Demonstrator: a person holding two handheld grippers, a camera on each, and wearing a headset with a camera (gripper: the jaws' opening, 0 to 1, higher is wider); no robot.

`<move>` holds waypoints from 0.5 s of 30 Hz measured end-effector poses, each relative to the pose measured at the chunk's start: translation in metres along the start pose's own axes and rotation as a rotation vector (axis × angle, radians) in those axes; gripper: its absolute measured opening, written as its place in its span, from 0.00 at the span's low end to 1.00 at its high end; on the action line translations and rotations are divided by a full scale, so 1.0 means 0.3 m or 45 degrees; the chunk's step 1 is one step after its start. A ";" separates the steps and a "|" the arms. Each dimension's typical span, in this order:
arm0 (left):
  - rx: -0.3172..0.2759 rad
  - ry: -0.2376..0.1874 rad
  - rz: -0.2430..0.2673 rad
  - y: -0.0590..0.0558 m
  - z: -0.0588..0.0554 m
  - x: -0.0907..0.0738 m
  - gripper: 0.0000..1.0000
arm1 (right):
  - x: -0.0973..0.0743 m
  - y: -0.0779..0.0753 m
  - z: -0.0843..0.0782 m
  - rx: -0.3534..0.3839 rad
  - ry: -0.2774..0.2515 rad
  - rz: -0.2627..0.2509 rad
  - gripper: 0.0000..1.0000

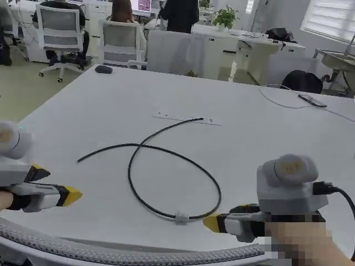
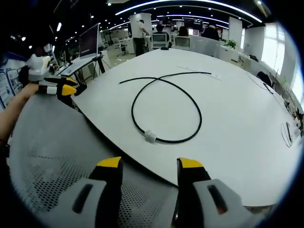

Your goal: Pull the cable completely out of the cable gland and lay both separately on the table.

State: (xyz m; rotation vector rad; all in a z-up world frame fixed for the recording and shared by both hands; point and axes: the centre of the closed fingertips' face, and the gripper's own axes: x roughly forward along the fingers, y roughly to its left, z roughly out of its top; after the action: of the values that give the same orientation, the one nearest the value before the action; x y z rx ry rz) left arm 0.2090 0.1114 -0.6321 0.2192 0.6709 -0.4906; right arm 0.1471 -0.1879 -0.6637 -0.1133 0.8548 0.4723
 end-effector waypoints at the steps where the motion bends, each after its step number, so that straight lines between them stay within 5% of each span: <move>1: 0.005 0.004 -0.003 -0.001 -0.002 0.001 0.36 | 0.000 0.000 0.000 0.003 0.000 0.000 0.46; 15: 0.029 -0.007 -0.009 -0.002 0.001 -0.001 0.34 | 0.003 0.003 -0.010 0.022 0.019 0.006 0.46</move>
State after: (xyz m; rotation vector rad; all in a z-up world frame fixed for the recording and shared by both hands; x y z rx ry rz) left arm 0.2088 0.1109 -0.6317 0.2369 0.6610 -0.5058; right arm 0.1451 -0.1878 -0.6663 -0.0993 0.8735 0.4690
